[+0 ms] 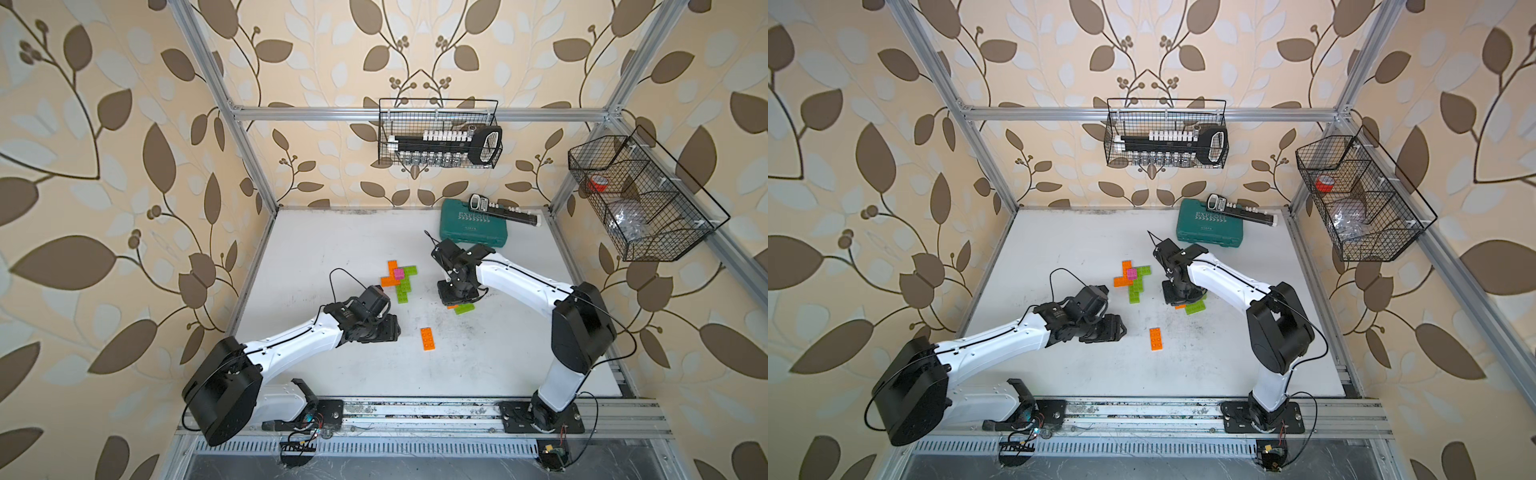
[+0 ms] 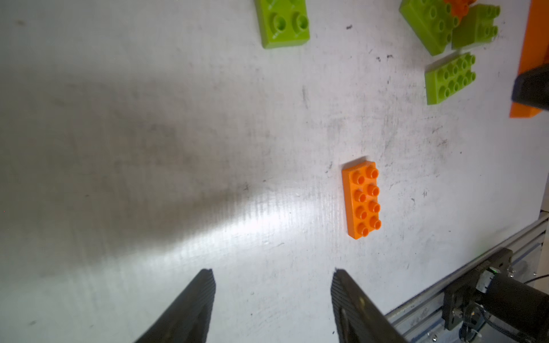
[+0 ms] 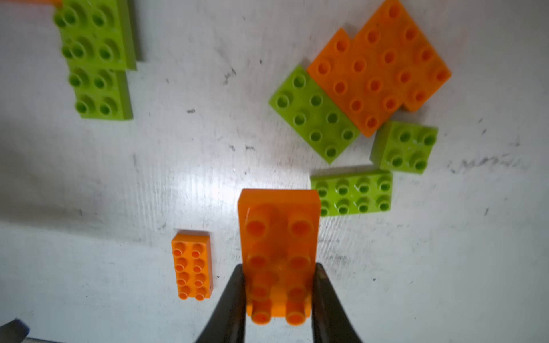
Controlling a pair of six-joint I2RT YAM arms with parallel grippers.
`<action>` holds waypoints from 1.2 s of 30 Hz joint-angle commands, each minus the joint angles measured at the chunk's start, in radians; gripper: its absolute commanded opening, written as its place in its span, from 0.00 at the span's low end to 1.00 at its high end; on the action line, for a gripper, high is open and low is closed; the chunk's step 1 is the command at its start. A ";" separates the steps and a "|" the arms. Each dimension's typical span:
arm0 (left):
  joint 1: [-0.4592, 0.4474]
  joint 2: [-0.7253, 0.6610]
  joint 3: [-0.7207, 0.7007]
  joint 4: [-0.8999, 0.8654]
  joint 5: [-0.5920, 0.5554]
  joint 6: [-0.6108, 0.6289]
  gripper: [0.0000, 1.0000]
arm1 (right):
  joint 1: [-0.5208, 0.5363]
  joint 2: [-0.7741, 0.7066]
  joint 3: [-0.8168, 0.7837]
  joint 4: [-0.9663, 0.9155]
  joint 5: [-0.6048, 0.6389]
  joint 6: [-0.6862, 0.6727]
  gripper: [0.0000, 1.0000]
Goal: Assemble a small pinwheel with lego
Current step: Assemble the lego brick at the center of the board.
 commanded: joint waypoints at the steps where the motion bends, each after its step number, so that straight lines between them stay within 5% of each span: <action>1: -0.056 0.068 0.055 0.104 -0.038 -0.050 0.65 | 0.037 -0.050 -0.124 0.049 -0.029 0.093 0.27; 7: -0.131 0.186 0.101 0.149 -0.053 -0.073 0.66 | 0.084 -0.068 -0.241 0.104 -0.024 0.132 0.27; 19: -0.130 0.162 0.062 0.142 -0.098 -0.103 0.67 | 0.084 0.003 -0.216 0.148 -0.022 0.157 0.27; 36: 0.125 -0.065 -0.095 0.134 -0.012 -0.091 0.68 | 0.188 0.288 0.157 0.035 0.031 0.245 0.27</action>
